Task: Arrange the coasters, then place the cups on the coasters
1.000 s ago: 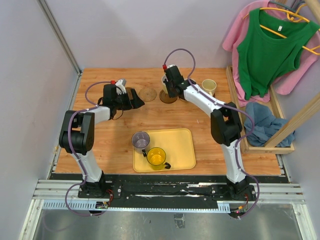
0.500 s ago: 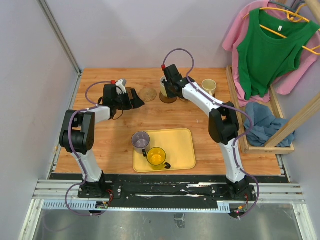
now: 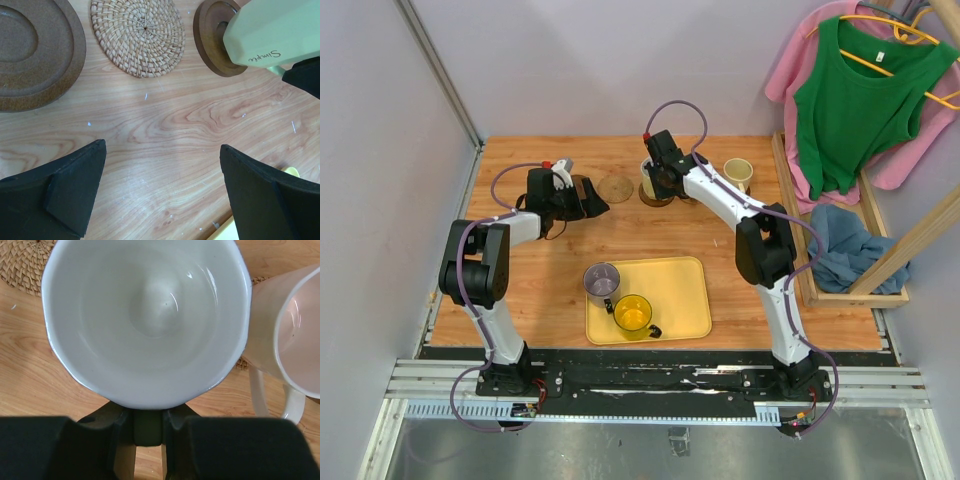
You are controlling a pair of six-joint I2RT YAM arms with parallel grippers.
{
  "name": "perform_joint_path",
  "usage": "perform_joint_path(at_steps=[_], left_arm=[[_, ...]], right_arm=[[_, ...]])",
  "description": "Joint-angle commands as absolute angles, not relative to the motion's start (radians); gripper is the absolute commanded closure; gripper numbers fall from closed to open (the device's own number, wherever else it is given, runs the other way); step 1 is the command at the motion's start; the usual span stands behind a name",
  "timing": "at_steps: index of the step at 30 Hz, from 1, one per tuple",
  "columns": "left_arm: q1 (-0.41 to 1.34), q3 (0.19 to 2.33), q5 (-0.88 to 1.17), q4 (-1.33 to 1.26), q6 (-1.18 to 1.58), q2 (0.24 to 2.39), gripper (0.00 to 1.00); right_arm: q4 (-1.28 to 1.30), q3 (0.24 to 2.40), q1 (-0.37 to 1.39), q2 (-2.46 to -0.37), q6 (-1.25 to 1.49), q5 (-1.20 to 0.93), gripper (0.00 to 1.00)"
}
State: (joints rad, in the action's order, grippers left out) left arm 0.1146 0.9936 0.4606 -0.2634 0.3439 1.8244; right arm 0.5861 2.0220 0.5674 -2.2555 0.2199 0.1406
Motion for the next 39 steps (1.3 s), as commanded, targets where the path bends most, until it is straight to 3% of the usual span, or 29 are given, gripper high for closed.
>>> perform_joint_path(at_steps=[1, 39], left_arm=[[0.120, 1.022, 0.456, -0.266, 0.329, 1.841, 0.00], [0.120, 1.023, 0.459, -0.268, 0.331, 1.848, 0.00]], right_arm=[[0.555, 2.082, 0.563, -2.256, 0.243, 0.150, 0.99], [0.471, 2.036, 0.537, -2.277, 0.300, 0.165, 0.98]])
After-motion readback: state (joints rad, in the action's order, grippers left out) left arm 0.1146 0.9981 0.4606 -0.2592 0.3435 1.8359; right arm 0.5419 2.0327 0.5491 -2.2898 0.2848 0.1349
